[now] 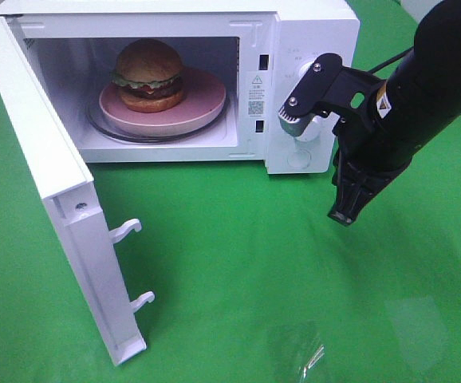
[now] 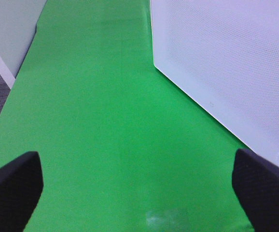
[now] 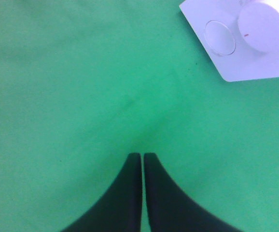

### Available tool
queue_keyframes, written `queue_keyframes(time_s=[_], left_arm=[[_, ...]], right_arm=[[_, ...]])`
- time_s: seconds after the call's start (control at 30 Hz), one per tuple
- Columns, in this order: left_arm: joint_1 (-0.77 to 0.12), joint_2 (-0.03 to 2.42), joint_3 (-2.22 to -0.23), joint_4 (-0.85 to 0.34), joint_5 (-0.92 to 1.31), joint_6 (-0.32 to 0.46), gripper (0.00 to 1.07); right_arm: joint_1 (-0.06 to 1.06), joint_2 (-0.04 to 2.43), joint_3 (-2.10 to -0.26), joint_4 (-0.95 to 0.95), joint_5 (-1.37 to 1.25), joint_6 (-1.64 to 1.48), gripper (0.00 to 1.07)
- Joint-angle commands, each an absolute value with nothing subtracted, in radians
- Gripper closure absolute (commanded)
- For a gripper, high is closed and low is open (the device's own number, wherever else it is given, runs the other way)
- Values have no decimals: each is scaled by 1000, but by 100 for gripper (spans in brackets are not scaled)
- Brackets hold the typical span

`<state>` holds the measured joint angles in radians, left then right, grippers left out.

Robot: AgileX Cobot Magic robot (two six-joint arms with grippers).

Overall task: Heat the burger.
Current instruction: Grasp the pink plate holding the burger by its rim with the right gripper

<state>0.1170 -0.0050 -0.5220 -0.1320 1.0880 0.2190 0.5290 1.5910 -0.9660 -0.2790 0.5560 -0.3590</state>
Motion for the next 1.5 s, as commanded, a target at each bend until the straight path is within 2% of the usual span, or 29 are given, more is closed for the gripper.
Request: queue_keyframes(time_s=[0.03, 0.33, 0.73, 0.9, 1.17, 1.2, 1.23, 1.27, 1.3, 1.33, 1.37, 1.4, 1.43, 1.47, 1.5], left_arm=[[120, -23, -520, -139, 1075, 218, 7], [120, -23, -520, -139, 1075, 218, 7], [120, -23, -520, -139, 1075, 218, 7], [120, -23, -520, -139, 1075, 218, 7], [120, -23, -520, -139, 1075, 218, 7], [120, -23, -520, -139, 1075, 218, 7], [120, -23, -520, -139, 1075, 218, 7], [120, -23, -520, -139, 1075, 218, 7], [120, -23, -520, -139, 1075, 218, 7], [120, -23, -520, -139, 1075, 218, 7], [120, -23, -520, -139, 1075, 218, 7], [120, -23, -520, -139, 1075, 218, 7], [120, -23, -520, -139, 1075, 218, 7], [120, -23, -520, -139, 1075, 218, 7], [120, -23, -520, -139, 1075, 218, 7]], right_arm=[[526, 1582, -976, -291, 555, -482, 101], [526, 1582, -976, -219, 496, -842, 101], [526, 1582, -976, -239, 485, -1173, 100], [526, 1582, -976, -242, 481, -1402, 94], [526, 1582, -976, -233, 459, -1416, 86], [526, 1582, -976, -225, 459, -1408, 80], [526, 1582, -976, -225, 459, -1408, 80], [526, 1582, -976, -225, 451, -1386, 71], [526, 1582, -976, -225, 451, -1386, 71], [526, 1582, -976, -225, 440, -1363, 59], [526, 1582, -976, -225, 440, -1363, 59], [526, 1582, -976, -226, 427, -1325, 47], [526, 1582, -976, -226, 427, -1325, 47], [526, 1582, -976, -226, 419, -1278, 36], [526, 1582, -976, -226, 419, -1278, 36]])
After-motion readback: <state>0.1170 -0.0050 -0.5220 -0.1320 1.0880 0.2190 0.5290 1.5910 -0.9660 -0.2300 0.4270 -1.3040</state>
